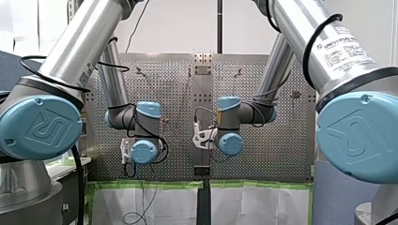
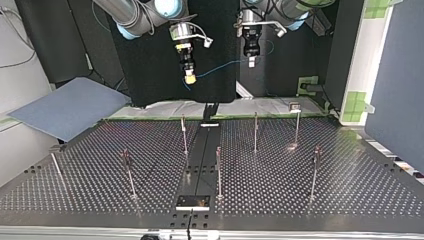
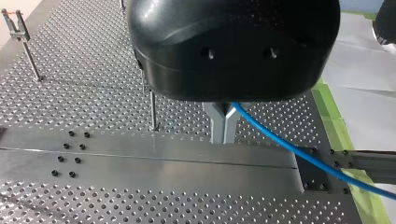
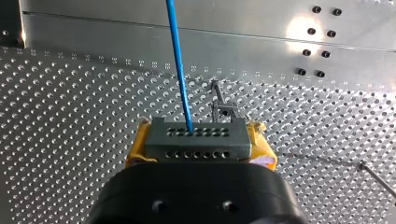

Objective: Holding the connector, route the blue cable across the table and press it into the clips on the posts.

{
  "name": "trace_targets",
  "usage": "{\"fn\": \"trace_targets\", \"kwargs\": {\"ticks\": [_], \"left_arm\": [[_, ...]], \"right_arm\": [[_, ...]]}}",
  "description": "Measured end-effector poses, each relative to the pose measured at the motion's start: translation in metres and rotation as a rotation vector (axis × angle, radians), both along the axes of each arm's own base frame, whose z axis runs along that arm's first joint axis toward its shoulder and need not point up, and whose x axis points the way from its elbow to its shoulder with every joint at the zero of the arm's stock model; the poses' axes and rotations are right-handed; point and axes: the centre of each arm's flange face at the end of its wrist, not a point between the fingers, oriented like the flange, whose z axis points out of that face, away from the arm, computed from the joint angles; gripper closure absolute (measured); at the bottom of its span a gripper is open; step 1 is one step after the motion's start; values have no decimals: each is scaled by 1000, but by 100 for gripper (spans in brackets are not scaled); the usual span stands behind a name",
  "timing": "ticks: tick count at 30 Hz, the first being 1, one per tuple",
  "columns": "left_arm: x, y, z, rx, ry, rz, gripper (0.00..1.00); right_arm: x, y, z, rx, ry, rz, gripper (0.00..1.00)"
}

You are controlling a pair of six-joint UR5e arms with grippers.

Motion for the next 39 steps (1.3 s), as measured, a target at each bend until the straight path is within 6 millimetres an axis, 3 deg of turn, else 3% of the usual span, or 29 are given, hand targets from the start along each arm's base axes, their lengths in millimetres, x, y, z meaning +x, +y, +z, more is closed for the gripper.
{"fn": "trace_targets", "kwargs": {"ticks": [5, 15, 27, 32, 39], "left_arm": [[0, 0, 0, 0, 0, 0, 100], [0, 0, 0, 0, 0, 0, 100], [0, 2, 1, 6, 3, 5, 100], [6, 5, 12, 5, -2, 19, 100], [22, 11, 34, -29, -25, 74, 100]], "right_arm": [[9, 7, -8, 11, 27, 13, 100], [7, 25, -50, 105, 135, 36, 100], [-3, 34, -62, 185, 222, 38, 100], [6, 30, -45, 187, 200, 35, 100], [29, 15, 1, 179, 107, 66, 100]]}}
